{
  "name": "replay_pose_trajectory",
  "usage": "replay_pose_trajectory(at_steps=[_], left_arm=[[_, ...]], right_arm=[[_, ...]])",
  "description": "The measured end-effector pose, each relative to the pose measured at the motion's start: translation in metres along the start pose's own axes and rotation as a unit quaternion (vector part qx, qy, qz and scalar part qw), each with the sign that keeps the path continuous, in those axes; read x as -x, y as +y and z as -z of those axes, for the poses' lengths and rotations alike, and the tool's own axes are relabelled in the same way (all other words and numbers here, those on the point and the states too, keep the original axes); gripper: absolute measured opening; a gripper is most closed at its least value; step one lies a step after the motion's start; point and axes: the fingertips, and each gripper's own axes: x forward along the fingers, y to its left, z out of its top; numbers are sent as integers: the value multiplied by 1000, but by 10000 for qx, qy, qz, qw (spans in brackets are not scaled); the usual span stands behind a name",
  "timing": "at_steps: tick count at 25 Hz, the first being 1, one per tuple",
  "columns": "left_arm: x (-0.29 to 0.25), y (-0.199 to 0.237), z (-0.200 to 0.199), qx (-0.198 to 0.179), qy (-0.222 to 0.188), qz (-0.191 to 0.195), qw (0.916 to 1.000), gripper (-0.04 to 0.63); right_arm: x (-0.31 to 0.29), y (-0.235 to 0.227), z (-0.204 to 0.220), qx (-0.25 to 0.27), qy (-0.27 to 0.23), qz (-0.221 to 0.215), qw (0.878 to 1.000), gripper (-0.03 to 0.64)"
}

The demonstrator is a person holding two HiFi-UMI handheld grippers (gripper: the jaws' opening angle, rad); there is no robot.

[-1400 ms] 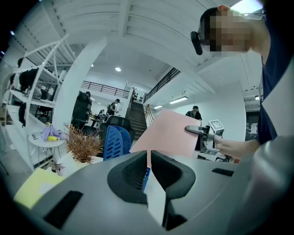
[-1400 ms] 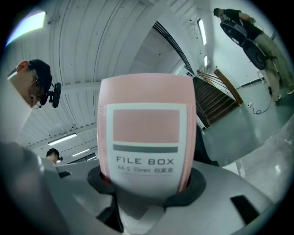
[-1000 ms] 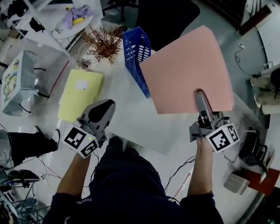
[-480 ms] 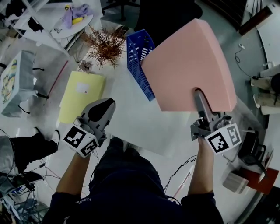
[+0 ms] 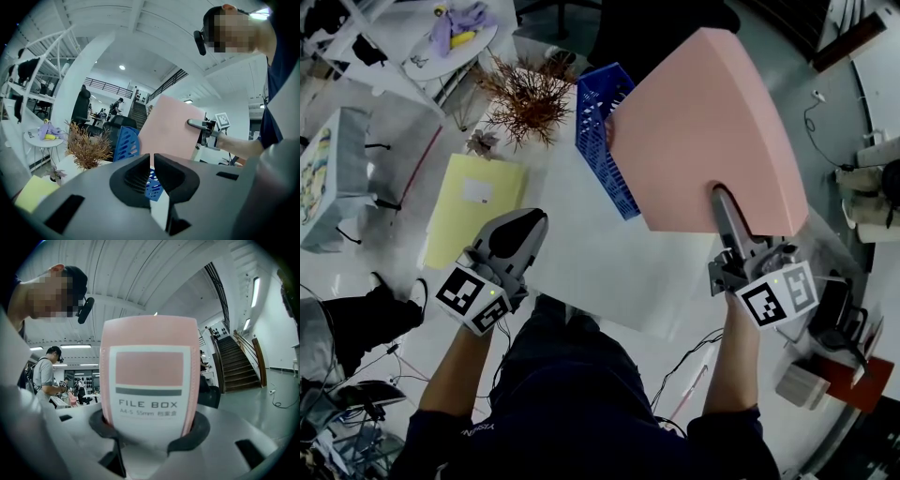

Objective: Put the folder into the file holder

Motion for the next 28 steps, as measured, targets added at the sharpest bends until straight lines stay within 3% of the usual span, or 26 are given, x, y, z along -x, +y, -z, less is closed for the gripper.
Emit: replay_pose_trajectory(at_steps=[28], left_arm=[[-3,43,18,225,298,-120,9992,51]], right_arm=[[-68,9,31,548,406,-197,9975,262]])
